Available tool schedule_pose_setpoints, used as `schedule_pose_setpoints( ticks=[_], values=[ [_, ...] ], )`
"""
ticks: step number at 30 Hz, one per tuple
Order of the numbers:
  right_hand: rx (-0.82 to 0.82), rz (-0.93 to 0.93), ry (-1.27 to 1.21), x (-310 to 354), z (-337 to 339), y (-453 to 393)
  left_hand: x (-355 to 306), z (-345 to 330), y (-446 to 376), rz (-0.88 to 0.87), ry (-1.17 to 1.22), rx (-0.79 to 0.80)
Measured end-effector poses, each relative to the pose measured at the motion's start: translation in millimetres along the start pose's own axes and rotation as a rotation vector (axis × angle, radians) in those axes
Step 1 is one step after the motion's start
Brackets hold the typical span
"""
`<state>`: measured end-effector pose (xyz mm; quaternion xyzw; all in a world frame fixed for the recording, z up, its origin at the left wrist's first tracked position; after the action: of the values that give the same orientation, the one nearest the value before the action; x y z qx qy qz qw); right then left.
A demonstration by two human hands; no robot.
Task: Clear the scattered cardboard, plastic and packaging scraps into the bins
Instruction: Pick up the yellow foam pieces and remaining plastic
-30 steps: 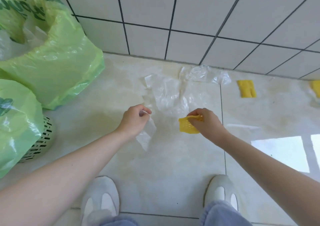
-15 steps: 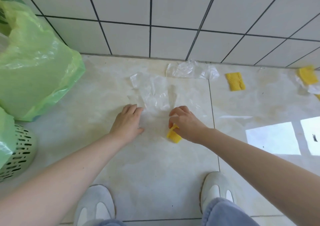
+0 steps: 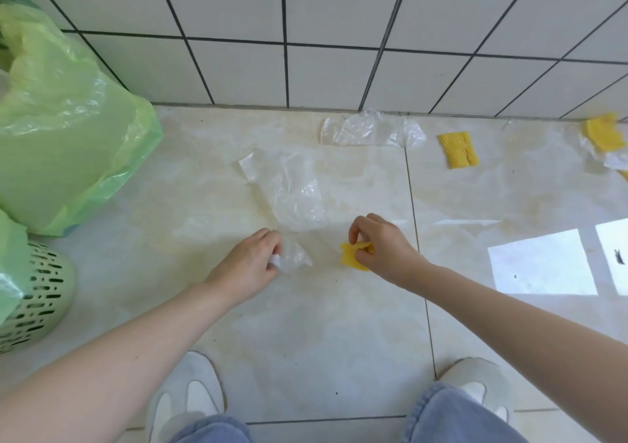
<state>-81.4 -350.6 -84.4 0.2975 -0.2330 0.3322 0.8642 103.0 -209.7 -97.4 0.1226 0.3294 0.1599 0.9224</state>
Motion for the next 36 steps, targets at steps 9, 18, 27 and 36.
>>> schedule_pose_setpoints(
  ticks=[9,18,27,36],
  values=[
    [-0.132,-0.160,-0.245,-14.7,18.1,5.0,-34.8,11.2,0.7,0.044,0.114,-0.192],
    [-0.078,-0.324,-0.055,-59.9,41.1,32.0,-46.5,20.9,-50.0,-0.076,-0.091,-0.295],
    [-0.361,-0.373,-0.100,-93.9,113.4,33.0,-44.2,19.4,-80.2,0.023,-0.190,-0.245],
    [-0.421,-0.414,-0.014,-108.7,145.0,-3.4,-42.5,9.9,-101.9,0.100,-0.289,-0.021]
  ],
)
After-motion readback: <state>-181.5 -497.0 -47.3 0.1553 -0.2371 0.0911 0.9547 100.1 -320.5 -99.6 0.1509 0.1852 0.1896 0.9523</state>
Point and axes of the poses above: each hand's wrist, its own y-axis away from the middle knuckle, its own z-axis out of the back of the hand, x = y × z, the point moved 4 cm from there along -y, towards the middle knuckle, and after that the axes turned 1 degree about y, right-handed, at the moved point
